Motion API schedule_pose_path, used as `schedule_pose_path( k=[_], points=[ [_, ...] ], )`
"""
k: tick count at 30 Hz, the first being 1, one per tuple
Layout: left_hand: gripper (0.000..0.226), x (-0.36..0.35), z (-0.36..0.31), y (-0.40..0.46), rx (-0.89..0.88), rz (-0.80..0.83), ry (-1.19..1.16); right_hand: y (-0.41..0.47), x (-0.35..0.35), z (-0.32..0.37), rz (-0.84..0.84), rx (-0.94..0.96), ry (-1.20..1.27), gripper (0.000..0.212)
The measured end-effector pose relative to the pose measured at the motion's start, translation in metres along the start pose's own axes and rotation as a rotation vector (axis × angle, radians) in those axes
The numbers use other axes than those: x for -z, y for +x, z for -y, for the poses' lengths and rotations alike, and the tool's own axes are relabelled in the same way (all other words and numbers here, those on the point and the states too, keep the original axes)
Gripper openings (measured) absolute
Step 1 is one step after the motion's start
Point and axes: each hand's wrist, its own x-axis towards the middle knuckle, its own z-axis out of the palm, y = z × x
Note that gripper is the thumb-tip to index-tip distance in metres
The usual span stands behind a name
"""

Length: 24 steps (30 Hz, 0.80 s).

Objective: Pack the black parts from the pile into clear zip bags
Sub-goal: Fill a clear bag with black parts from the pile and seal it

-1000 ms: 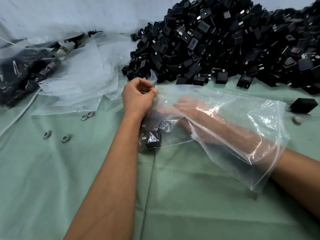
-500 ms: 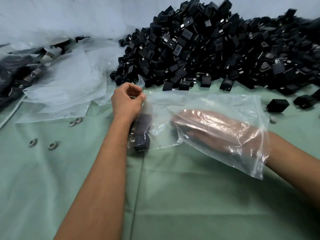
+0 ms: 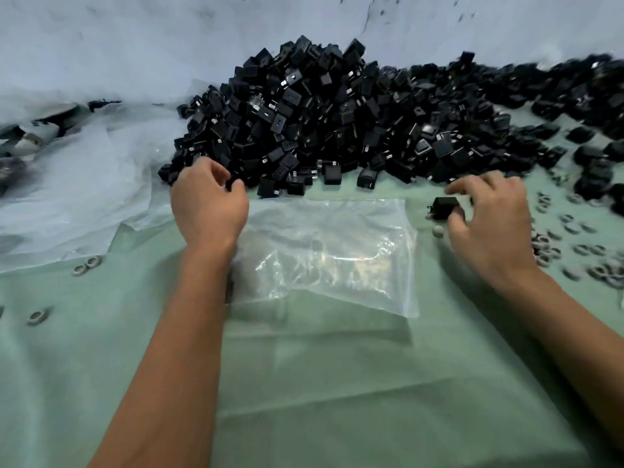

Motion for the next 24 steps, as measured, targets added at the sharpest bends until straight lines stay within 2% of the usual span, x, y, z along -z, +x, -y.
schedule_pose_path(
  k=[2,4,7,9,10,12,14,18,21,24],
  points=[
    [0.011,-0.002,-0.048,-0.022,-0.082,0.081,-0.095,0.004,-0.008,-0.009,0.131,-0.003,-0.131,0.039],
    [0.021,-0.012,-0.093,-0.051,-0.195,0.273,-0.134,0.004,-0.014,-0.010,0.237,0.007,-0.071,0.042],
    [0.041,-0.032,-0.142,-0.096,-0.422,0.550,0.102,0.004,-0.014,-0.012,0.215,0.009,0.000,0.031],
    [0.057,-0.042,-0.155,-0.112,-0.478,0.645,0.263,0.005,-0.006,-0.015,0.161,0.004,0.052,0.027],
    [0.052,-0.045,-0.158,-0.115,-0.473,0.660,0.295,0.004,0.000,-0.016,0.143,0.018,0.094,0.026],
    [0.027,-0.047,-0.155,-0.111,-0.428,0.661,0.316,0.003,0.014,-0.014,0.197,0.005,0.320,0.027],
    [0.030,-0.041,-0.150,-0.102,-0.376,0.671,0.303,0.002,0.024,-0.006,0.374,-0.099,0.583,0.026],
    [0.024,-0.023,-0.147,-0.091,-0.318,0.682,0.181,0.000,0.026,0.020,0.789,-0.131,0.810,0.005],
    [0.019,-0.010,-0.149,-0.089,-0.289,0.697,0.120,0.001,0.022,0.044,0.943,-0.160,0.958,0.027],
    [0.026,0.004,-0.153,-0.091,-0.323,0.755,0.111,0.007,0.020,0.064,1.176,-0.162,0.928,0.052]
  ],
)
